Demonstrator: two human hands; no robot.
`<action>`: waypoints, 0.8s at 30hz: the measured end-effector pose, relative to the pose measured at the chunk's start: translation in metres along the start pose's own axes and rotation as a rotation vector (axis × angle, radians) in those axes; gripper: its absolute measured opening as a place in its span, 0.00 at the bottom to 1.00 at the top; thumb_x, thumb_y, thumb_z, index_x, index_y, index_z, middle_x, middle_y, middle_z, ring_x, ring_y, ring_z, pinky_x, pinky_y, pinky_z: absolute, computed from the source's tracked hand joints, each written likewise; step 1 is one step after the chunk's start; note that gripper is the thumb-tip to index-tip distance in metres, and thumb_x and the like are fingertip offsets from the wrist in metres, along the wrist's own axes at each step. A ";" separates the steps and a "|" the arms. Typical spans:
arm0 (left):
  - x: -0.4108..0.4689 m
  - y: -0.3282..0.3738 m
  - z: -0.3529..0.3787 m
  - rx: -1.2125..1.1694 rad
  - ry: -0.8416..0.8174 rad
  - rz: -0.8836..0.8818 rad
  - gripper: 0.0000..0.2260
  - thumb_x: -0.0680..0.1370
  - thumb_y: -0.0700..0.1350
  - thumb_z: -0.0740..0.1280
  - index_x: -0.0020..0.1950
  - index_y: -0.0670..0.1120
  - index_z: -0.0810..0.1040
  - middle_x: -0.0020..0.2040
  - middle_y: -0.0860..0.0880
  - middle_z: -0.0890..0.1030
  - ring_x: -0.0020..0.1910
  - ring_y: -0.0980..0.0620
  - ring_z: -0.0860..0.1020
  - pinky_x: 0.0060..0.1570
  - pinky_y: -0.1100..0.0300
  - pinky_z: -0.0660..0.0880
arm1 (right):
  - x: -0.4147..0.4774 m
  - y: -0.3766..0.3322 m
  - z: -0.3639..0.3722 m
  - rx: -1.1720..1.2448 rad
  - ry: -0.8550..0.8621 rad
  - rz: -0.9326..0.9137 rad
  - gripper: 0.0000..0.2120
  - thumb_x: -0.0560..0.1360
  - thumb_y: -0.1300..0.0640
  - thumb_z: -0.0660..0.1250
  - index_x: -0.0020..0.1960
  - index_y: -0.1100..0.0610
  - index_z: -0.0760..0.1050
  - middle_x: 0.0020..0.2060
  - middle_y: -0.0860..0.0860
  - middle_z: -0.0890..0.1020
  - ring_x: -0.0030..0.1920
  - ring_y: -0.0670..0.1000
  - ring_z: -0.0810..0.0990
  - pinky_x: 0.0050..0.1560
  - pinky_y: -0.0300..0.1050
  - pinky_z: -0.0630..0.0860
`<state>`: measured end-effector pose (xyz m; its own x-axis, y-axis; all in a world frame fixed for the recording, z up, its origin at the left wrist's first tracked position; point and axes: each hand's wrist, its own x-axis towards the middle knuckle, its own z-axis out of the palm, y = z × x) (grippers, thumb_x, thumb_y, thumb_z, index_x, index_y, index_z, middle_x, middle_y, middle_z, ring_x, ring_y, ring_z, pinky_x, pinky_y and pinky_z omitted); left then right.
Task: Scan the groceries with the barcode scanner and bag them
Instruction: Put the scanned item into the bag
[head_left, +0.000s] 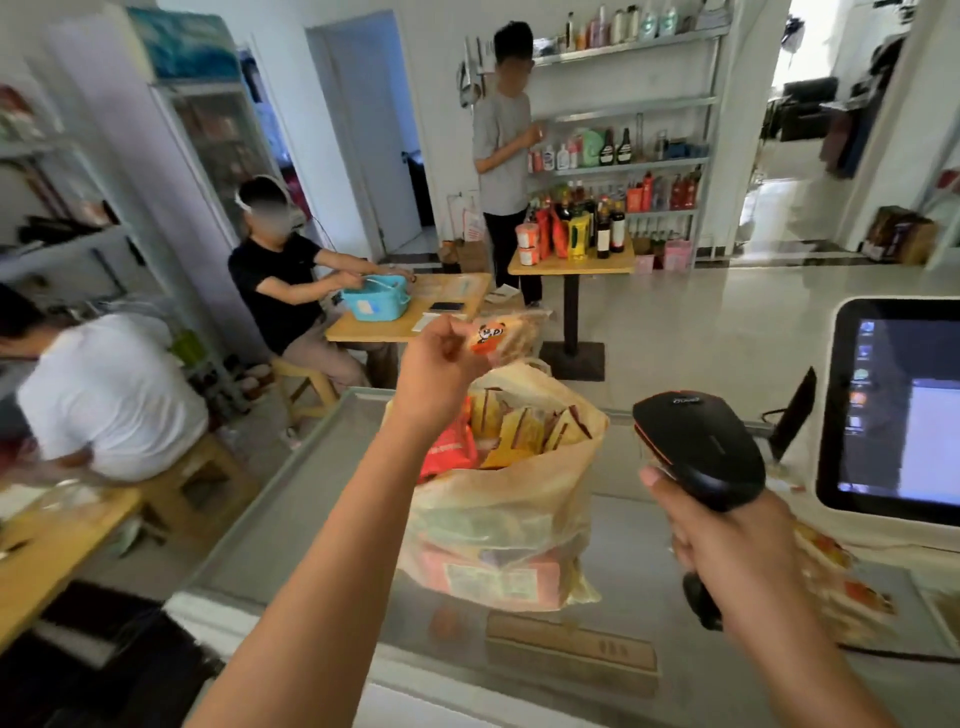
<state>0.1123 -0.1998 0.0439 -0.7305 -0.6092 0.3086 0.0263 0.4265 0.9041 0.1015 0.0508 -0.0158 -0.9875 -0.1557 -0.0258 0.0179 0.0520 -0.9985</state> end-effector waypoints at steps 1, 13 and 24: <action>-0.001 -0.012 -0.007 0.188 0.058 0.030 0.07 0.75 0.39 0.73 0.45 0.48 0.76 0.37 0.55 0.81 0.37 0.56 0.79 0.39 0.58 0.74 | 0.000 0.000 0.005 -0.002 -0.022 0.003 0.11 0.69 0.54 0.76 0.40 0.59 0.77 0.21 0.51 0.73 0.24 0.51 0.71 0.31 0.47 0.69; -0.020 -0.047 -0.017 0.810 -0.362 0.019 0.21 0.77 0.35 0.64 0.62 0.57 0.81 0.65 0.52 0.79 0.60 0.51 0.78 0.62 0.54 0.75 | -0.009 -0.007 0.015 0.007 -0.087 -0.018 0.10 0.71 0.56 0.75 0.40 0.60 0.76 0.22 0.53 0.72 0.22 0.49 0.69 0.28 0.45 0.68; -0.033 0.007 0.071 0.086 -0.557 0.249 0.16 0.81 0.30 0.59 0.63 0.41 0.80 0.61 0.49 0.81 0.60 0.61 0.77 0.61 0.70 0.72 | 0.007 -0.010 -0.023 0.063 -0.072 -0.003 0.09 0.72 0.56 0.74 0.44 0.62 0.78 0.24 0.53 0.71 0.22 0.49 0.69 0.26 0.43 0.68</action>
<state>0.0879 -0.1297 0.0193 -0.9568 -0.0539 0.2857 0.2036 0.5775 0.7906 0.0904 0.0716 -0.0053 -0.9737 -0.2266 -0.0238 0.0269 -0.0105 -0.9996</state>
